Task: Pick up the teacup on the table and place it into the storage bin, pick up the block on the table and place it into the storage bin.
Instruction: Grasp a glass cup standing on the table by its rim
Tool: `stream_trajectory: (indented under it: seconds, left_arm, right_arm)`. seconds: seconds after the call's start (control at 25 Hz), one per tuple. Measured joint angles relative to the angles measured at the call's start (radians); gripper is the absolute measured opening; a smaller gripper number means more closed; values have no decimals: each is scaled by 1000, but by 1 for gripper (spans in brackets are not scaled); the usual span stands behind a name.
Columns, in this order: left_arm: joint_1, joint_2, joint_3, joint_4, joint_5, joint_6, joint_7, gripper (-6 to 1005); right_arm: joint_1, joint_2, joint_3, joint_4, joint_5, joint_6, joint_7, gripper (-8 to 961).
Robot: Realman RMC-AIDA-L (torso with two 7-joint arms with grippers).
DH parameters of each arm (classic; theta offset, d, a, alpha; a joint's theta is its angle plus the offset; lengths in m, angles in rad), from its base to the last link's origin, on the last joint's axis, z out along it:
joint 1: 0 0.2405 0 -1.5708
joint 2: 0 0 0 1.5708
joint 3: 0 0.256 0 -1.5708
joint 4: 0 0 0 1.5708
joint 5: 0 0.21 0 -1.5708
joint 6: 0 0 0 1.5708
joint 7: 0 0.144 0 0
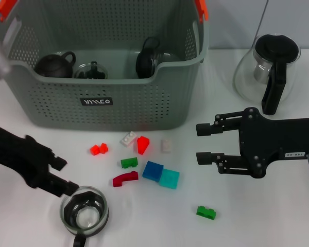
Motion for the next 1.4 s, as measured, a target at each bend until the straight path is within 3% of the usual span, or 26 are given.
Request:
stream_trajectory:
  seconds: [0.16, 0.32, 0.8, 1.4]
  left_arm:
    - [2, -49, 75, 32, 65, -28, 3, 735]
    - [7, -60, 148, 22, 96, -70, -19, 735]
    - [65, -62, 300, -16, 108, -255, -51, 735]
    - [71, -58, 298, -65, 182, -367, -70, 735]
  right_arm:
    - [0, -1, 1, 0, 2, 1, 0, 535]
    - [2, -1, 1, -3, 3, 1, 12, 534]
    - [2, -1, 1, -4, 3, 3, 14, 535]
    - [2, -1, 1, -4, 0, 9, 14, 535]
